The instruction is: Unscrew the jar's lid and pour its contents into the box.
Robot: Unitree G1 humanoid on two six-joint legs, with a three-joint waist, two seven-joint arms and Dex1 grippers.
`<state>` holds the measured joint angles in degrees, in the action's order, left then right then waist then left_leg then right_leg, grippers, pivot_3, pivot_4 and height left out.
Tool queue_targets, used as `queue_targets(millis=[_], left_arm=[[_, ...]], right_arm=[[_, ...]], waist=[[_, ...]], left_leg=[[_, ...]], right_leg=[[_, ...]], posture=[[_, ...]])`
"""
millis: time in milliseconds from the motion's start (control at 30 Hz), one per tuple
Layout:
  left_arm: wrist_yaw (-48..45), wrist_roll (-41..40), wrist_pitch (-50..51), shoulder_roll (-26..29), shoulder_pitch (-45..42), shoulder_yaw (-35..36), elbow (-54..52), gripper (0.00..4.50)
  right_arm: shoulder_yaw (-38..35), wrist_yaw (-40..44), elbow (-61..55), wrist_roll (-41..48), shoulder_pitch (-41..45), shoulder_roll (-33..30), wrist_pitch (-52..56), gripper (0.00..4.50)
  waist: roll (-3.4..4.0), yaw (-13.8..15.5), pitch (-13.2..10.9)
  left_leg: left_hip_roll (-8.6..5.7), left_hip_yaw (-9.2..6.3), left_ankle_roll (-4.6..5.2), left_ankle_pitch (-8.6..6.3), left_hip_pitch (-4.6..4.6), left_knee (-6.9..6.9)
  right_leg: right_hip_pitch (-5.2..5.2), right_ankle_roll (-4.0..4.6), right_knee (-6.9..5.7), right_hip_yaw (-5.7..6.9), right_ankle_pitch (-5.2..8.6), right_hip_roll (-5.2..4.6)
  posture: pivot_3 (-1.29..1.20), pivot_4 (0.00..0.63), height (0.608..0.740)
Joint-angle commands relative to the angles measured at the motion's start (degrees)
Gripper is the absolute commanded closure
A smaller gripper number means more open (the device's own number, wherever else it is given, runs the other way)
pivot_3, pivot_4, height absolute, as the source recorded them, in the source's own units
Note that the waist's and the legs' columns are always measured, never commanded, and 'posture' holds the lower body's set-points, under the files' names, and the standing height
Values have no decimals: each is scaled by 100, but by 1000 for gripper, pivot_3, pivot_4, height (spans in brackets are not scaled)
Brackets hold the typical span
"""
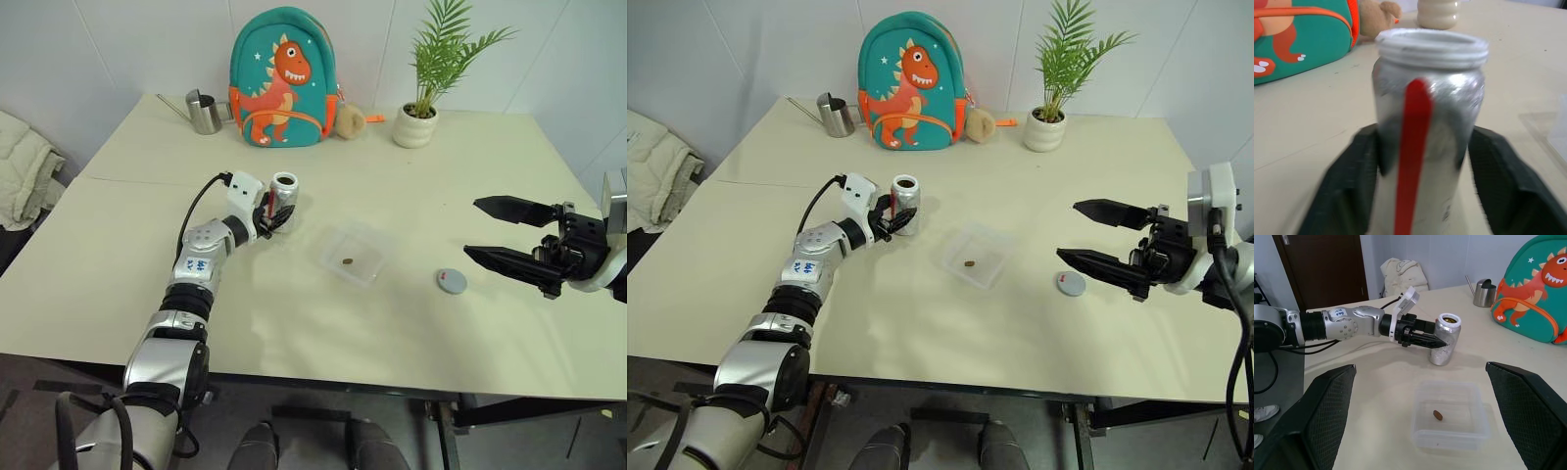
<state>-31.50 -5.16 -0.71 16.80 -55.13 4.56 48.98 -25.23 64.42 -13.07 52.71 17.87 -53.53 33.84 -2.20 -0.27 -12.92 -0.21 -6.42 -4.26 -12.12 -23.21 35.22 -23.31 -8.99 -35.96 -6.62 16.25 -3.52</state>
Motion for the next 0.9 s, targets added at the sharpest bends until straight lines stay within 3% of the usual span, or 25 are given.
queue_targets(millis=[33,100,567,733,900], left_arm=[[-171,-80,138,153,177,-6,-625,501],[-325,3,181,249,337,-123,-919,47],[-1827,-238,1396,1561,1161,-336,-2719,47],[-2801,-516,1270,2103,1354,-228,-2705,47],[-4086,-1046,334,2599,1339,164,-1961,47]], right_arm=[[-103,11,-54,8,72,-89,-1,0],[-97,13,-38,4,91,-107,11,0],[-79,303,321,-135,285,-400,184,0],[-164,225,168,-85,246,-435,329,0],[-466,224,-47,-15,-17,-479,443,0]], waist=[[1,-10,0],[2,-20,1],[9,-139,5],[9,-165,4],[11,-156,5]], left_leg=[[0,0,0,0,0,0],[1,0,0,0,0,-2],[2,0,1,1,0,-7],[6,0,1,1,0,-7],[8,1,1,1,0,-11]], right_leg=[[0,0,0,0,0,0],[-1,0,1,0,0,0],[-2,6,4,0,0,-1],[-5,8,1,1,1,2],[-5,16,5,2,5,2]], posture=[[0,150,740],[0,150,740],[0,150,740],[0,150,740],[0,150,740]])
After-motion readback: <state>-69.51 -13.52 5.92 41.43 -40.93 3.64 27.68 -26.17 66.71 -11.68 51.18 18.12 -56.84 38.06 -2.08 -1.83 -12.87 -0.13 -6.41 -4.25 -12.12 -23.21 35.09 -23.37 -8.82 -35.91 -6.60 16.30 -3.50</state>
